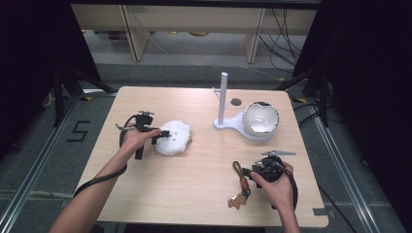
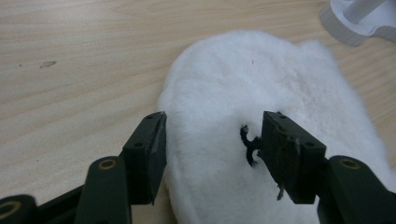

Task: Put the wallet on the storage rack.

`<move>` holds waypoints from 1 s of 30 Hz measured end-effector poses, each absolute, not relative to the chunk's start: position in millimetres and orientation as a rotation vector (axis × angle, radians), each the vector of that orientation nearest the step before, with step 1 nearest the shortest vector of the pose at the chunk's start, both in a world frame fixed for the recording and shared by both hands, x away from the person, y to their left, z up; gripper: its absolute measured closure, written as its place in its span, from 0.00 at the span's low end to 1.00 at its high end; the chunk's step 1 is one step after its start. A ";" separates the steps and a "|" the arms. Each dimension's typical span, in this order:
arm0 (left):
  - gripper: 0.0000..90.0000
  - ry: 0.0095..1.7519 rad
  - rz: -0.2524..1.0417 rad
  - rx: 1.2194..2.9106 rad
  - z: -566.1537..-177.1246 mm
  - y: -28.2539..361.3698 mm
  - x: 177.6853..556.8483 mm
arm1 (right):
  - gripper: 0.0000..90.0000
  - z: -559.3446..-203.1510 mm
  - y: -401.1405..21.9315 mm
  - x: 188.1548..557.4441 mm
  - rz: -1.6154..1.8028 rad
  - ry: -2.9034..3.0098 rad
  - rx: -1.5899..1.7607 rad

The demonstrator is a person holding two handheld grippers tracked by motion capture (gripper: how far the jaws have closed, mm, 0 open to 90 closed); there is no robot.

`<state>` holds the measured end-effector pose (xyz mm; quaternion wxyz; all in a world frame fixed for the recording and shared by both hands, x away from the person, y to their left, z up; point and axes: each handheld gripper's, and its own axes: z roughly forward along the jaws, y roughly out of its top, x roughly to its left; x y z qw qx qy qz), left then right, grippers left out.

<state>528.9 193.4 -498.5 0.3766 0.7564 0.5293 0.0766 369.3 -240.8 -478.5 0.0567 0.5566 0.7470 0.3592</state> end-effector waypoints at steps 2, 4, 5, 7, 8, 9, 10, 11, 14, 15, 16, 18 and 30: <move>0.48 1.357 0.209 1.942 -500.4 192.1 529.8 | 0.55 -479.6 -240.4 369.0 1.077 2.263 1.682; 0.49 1.363 0.206 1.938 -501.2 191.6 530.6 | 0.55 -481.4 -240.8 369.5 1.094 2.272 1.653; 0.50 1.363 0.208 1.939 -501.6 191.6 530.8 | 0.55 -481.6 -240.7 369.3 1.094 2.275 1.653; 0.51 1.362 0.201 1.938 -502.7 191.0 531.3 | 0.55 -480.7 -240.4 368.6 1.074 2.286 1.689; 0.51 1.360 0.200 1.947 -502.8 191.1 531.2 | 0.55 -481.4 -240.6 369.3 1.072 2.282 1.679; 0.52 1.358 0.203 1.948 -503.3 190.7 531.4 | 0.55 -482.2 -241.0 370.1 1.093 2.285 1.653; 0.52 1.359 0.204 1.947 -503.9 190.3 531.3 | 0.55 -482.0 -242.0 370.6 1.124 2.313 1.652; 0.54 1.364 0.202 1.948 -504.4 190.2 531.1 | 0.55 -481.1 -242.2 370.3 1.113 2.325 1.665; 0.64 1.365 0.226 1.955 -505.5 190.0 529.8 | 0.55 -481.3 -242.0 370.0 1.122 2.323 1.668; 0.66 1.364 0.226 1.953 -505.6 189.7 529.4 | 0.55 -480.6 -241.6 369.2 1.124 2.326 1.687; 0.68 1.360 0.238 1.955 -505.3 189.0 528.5 | 0.55 -483.0 -241.2 369.6 1.182 2.304 1.674; 0.74 1.351 0.253 1.966 -504.3 188.0 527.4 | 0.55 -483.5 -240.5 369.9 1.166 2.292 1.676; 0.92 1.344 0.210 1.874 -498.6 191.2 520.7 | 0.55 -483.3 -241.7 369.6 1.188 2.285 1.674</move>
